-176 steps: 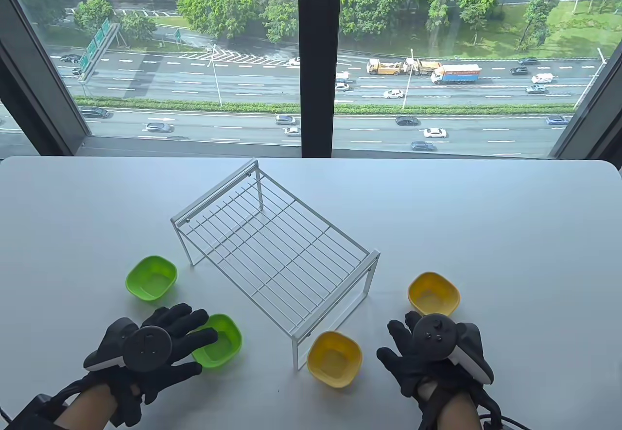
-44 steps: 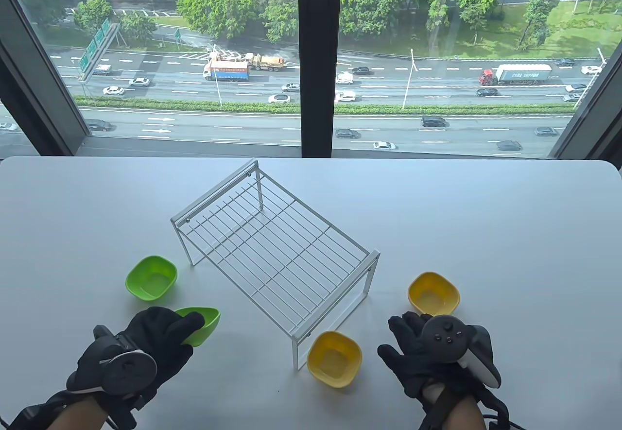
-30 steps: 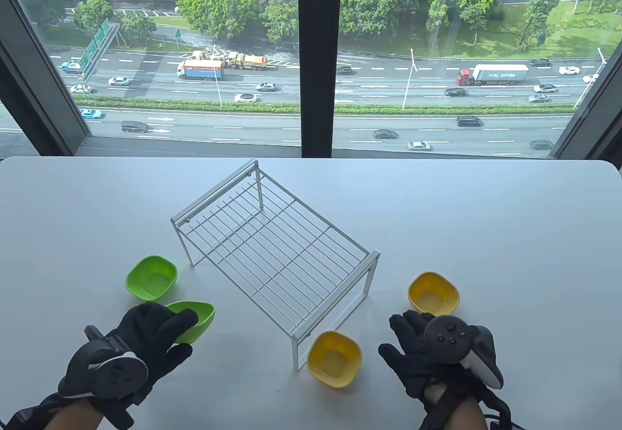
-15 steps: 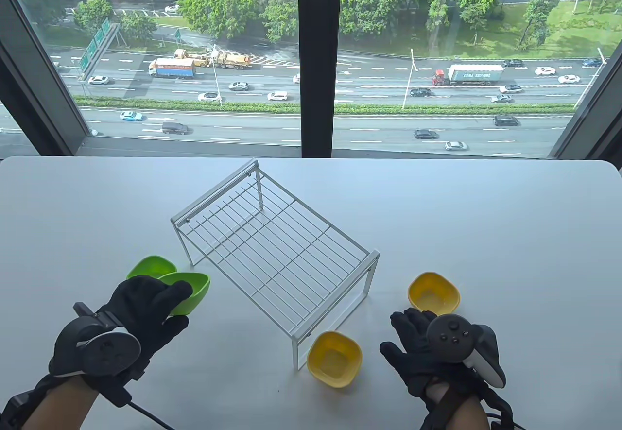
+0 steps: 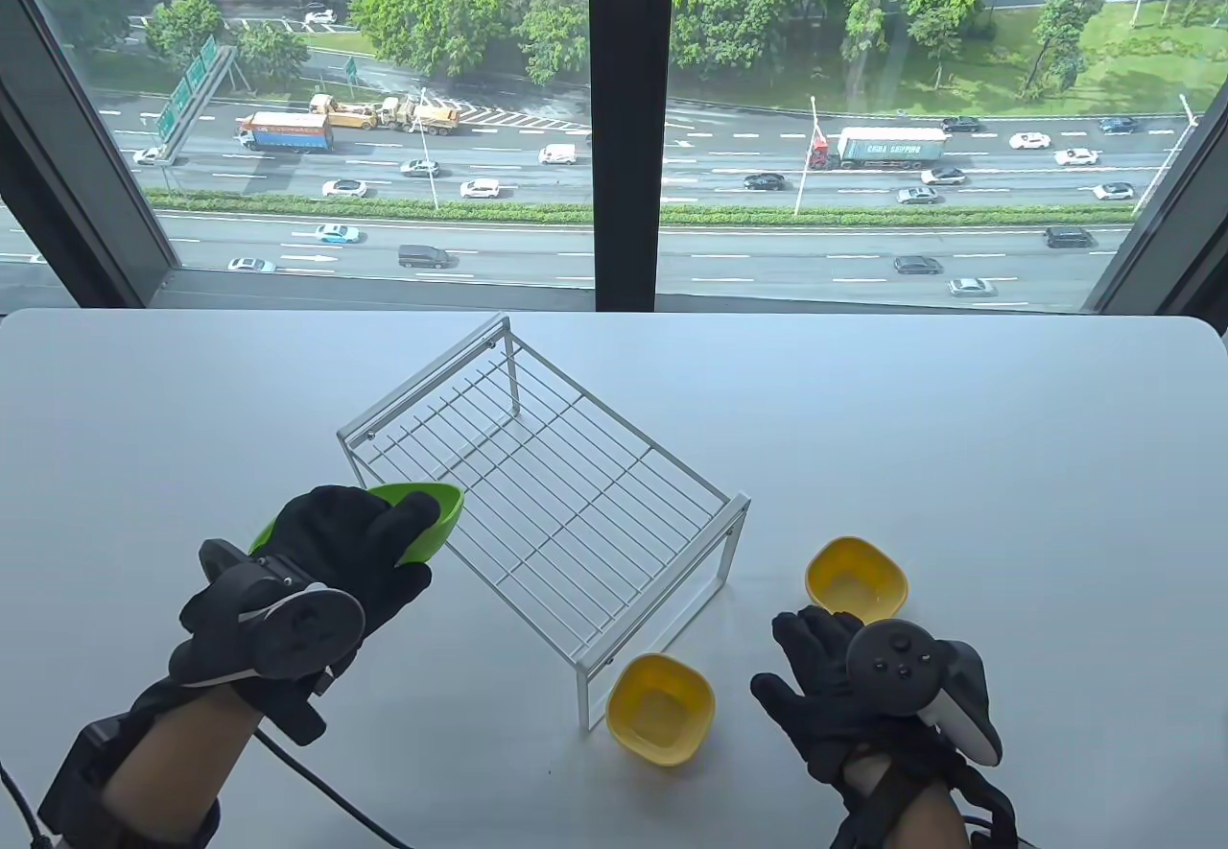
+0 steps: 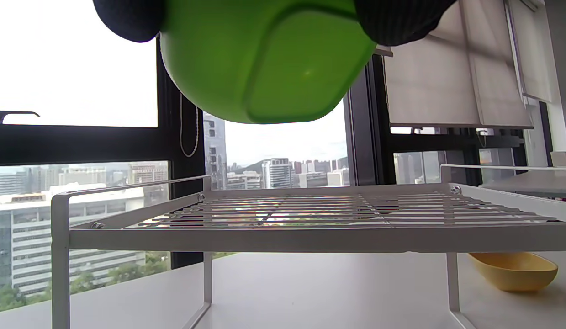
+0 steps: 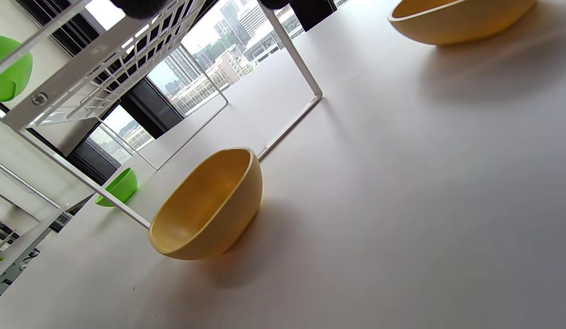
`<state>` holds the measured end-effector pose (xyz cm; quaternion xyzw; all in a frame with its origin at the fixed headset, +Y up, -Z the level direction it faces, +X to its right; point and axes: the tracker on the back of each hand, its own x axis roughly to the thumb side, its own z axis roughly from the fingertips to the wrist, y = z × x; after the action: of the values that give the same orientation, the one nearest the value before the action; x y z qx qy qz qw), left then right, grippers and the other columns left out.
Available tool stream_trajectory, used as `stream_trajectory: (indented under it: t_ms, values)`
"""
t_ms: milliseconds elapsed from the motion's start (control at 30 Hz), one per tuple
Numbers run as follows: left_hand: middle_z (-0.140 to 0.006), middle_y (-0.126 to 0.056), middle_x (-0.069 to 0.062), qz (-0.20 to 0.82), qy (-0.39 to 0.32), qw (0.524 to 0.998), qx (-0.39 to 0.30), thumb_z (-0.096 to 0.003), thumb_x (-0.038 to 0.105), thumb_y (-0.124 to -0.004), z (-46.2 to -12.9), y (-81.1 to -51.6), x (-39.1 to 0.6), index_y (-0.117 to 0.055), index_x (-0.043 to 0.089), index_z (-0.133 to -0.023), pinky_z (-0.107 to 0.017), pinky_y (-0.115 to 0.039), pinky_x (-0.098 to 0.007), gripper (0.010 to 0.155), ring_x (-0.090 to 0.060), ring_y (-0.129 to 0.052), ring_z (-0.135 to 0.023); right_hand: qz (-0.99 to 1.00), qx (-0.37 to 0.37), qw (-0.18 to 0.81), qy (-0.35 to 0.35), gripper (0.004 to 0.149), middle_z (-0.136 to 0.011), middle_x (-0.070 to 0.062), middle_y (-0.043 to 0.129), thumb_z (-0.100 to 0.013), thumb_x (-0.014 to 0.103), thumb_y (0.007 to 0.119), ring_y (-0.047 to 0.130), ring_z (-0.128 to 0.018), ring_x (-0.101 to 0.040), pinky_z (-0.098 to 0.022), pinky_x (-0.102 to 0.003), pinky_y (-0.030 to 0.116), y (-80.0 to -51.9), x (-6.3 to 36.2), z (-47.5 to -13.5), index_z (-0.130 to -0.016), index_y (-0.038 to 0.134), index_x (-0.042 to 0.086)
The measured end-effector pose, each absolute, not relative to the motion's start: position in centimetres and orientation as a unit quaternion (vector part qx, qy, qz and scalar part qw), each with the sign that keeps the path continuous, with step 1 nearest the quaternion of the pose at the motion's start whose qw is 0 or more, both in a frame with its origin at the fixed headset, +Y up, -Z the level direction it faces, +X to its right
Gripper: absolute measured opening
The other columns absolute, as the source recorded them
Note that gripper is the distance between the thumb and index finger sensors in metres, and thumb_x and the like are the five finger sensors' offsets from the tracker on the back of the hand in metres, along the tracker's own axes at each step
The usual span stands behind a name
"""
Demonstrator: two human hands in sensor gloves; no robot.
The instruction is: Flip small dish upside down onto kitchen shelf
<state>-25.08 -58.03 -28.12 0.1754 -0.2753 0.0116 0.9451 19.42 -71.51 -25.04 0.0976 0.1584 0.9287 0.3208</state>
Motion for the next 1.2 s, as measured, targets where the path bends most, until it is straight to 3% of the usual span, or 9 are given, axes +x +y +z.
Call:
stream_trajectory:
  t_ms: [800, 967, 1200]
  values:
    - [-0.084, -0.064, 0.002, -0.079, -0.227, 0.961, 0.138, -0.0438, 0.049, -0.081, -33.6, -56.2, -19.4, -0.031, 0.028, -0.105, -0.067, -0.075, -0.055, 0.082, -0.023, -0.074, -0.075, 0.935, 0.091, 0.304, 0.159, 0.082, -0.117, -0.019, 0.020, -0.052, 0.063, 0.063, 0.012, -0.102, -0.050, -0.069, -0.072, 0.021, -71.7, 19.2, -25.2, -0.111, 0.032, 0.017]
    - [-0.087, -0.060, 0.002, -0.071, -0.220, 0.965, 0.123, -0.0454, 0.048, -0.080, -34.6, -56.0, -18.5, -0.016, 0.032, -0.102, -0.066, -0.076, -0.053, 0.086, -0.023, -0.074, -0.075, 0.933, 0.086, 0.314, 0.152, 0.082, -0.116, -0.020, 0.020, -0.051, 0.063, 0.063, 0.012, -0.102, -0.050, -0.069, -0.072, 0.021, -71.6, 19.4, -25.1, -0.110, 0.032, 0.016]
    - [-0.090, -0.057, 0.001, -0.074, -0.210, 0.969, 0.109, -0.0460, 0.049, -0.077, -36.3, -56.4, -17.4, -0.016, 0.032, -0.102, -0.064, -0.078, -0.051, 0.084, -0.022, -0.075, -0.074, 0.930, 0.080, 0.329, 0.145, 0.081, -0.116, -0.020, 0.020, -0.051, 0.063, 0.064, 0.012, -0.102, -0.050, -0.069, -0.072, 0.021, -71.6, 19.8, -25.1, -0.110, 0.033, 0.016]
